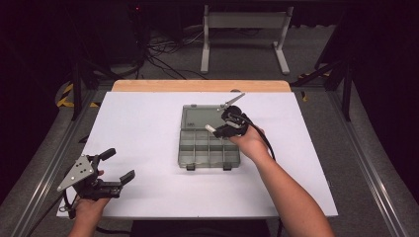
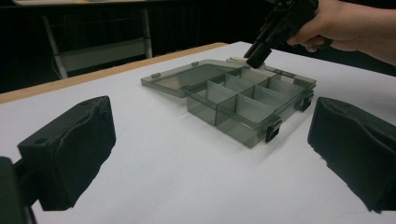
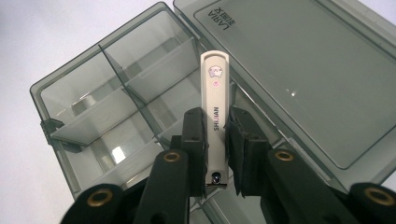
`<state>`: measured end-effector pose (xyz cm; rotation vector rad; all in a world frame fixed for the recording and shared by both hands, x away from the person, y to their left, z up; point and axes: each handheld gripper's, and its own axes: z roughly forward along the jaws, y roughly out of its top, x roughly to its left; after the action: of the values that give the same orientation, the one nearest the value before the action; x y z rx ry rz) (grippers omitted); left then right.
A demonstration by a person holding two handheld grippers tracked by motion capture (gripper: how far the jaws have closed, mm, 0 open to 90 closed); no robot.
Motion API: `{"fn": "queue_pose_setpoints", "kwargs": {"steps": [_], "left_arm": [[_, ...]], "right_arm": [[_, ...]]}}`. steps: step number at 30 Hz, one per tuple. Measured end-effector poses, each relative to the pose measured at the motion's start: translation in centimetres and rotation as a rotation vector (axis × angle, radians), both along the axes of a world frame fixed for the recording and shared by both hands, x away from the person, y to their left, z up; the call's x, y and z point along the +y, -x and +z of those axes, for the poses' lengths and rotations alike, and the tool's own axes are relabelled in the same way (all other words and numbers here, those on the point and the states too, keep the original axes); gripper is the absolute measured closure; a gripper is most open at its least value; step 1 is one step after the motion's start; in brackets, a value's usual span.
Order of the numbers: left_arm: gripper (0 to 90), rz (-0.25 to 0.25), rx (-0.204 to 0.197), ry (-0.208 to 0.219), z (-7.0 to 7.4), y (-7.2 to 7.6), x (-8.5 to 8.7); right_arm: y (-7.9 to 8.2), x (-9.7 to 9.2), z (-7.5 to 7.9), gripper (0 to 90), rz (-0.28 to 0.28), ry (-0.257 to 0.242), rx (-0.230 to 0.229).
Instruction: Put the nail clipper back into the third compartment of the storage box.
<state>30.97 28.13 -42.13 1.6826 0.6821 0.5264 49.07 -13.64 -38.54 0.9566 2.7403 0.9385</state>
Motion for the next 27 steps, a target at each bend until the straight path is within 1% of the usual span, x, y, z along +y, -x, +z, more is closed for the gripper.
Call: {"fn": "queue_pose_setpoints", "kwargs": {"steps": [13, 27], "left_arm": [[1.7, -0.001, 0.0, 0.003, 0.0, 0.0, 0.0], [1.8, 0.0, 0.0, 0.002, 0.0, 0.0, 0.0]], "right_arm": [[0.0, 0.2, -0.6, 77.7, -0.004, -0.004, 0.039], [-0.2, 0.2, -1.1, 77.7, -0.011, -0.005, 0.062]]}}
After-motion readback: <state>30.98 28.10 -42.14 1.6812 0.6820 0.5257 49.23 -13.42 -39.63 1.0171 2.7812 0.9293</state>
